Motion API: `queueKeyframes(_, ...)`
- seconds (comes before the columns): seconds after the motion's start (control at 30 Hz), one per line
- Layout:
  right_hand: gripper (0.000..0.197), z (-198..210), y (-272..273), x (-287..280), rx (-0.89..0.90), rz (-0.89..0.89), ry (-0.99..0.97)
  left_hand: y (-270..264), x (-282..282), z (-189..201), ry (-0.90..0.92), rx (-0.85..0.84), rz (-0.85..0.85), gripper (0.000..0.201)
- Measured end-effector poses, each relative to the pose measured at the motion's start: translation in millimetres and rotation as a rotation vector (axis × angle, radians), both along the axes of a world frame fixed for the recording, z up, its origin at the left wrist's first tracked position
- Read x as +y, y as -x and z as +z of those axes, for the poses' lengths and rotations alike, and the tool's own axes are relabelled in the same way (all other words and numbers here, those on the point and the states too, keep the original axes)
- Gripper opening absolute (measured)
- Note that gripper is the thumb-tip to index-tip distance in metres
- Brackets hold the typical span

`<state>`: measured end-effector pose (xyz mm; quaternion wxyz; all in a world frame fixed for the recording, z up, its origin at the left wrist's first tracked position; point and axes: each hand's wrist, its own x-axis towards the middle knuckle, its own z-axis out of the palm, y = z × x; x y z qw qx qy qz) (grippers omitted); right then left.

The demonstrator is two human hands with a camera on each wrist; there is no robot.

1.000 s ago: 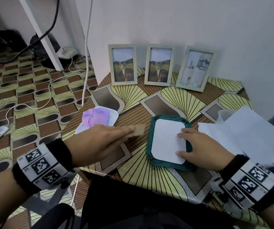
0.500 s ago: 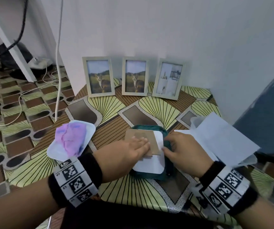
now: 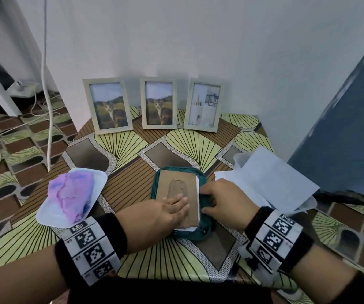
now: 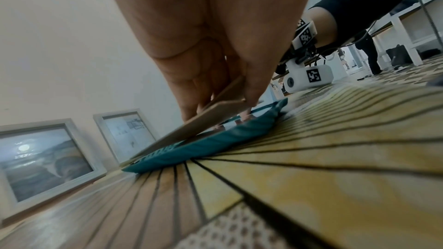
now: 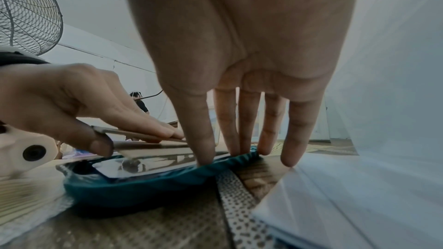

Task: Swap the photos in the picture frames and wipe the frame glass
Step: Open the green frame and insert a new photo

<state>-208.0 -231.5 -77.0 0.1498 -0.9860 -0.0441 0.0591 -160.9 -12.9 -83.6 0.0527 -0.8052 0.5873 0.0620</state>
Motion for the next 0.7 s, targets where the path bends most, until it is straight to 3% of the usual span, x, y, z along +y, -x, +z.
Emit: queueKeyframes(0.7, 0.03, -13.1, -11.3, -6.5, -0.031, 0.011, 0.025, 3.6, -3.8, 2.3, 0.05, 0.076, 0.053, 0.054)
